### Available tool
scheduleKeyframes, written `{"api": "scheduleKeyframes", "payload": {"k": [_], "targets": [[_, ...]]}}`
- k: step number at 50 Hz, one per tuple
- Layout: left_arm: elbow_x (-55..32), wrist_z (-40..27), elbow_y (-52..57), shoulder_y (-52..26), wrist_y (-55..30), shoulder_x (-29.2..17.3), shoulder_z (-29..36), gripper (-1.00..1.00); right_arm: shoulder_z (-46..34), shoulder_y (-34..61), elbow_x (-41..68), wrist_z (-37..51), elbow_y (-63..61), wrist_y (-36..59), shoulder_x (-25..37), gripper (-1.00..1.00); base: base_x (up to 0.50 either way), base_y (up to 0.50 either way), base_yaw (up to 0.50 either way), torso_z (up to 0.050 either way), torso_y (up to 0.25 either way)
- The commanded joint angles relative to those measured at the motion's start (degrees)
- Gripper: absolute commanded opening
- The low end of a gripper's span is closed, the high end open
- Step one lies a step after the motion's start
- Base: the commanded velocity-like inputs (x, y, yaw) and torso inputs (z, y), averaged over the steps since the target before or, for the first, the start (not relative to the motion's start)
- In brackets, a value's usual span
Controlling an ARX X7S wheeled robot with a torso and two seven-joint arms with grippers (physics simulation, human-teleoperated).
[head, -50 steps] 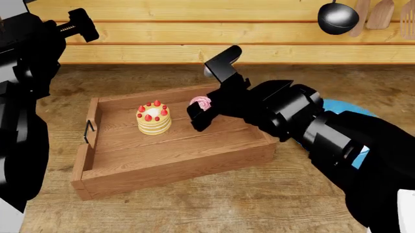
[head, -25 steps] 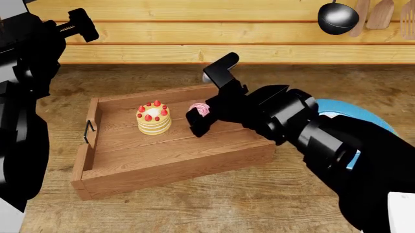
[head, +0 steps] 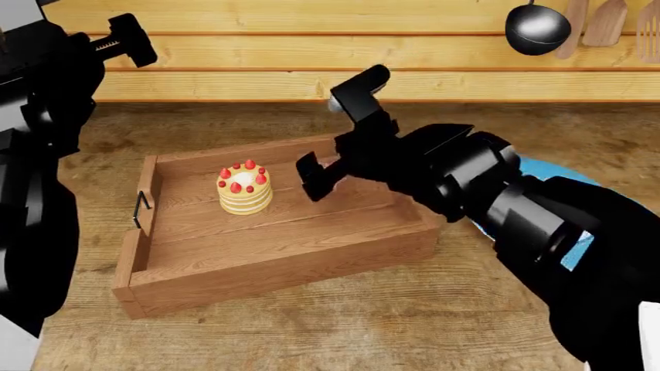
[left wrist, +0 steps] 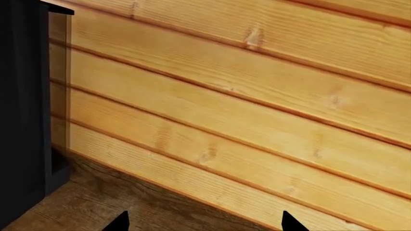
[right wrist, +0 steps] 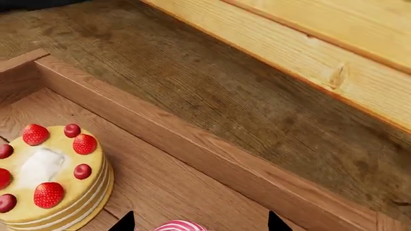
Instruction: Move the dessert items from the plate to the tray.
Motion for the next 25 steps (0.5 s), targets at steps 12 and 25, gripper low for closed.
{"api": "scheduleKeyframes", "payload": {"k": [12,25], "targets": [[0.8,0.2,0.0,0.1,-0.1,0.1,-0.5,1.0,14.5,6.9,11.7,11.4,-23.1,-3.5,17.5,1.0,0.0,0.0,0.0,0.0,0.0],[1.1,0.4,0.1,0.1,-0.3,0.1,-0.8,1.0,20.4,8.4,18.9,22.6,-47.4,-2.0,34.8,1.0,0.0,0.0,0.0,0.0,0.0]]}}
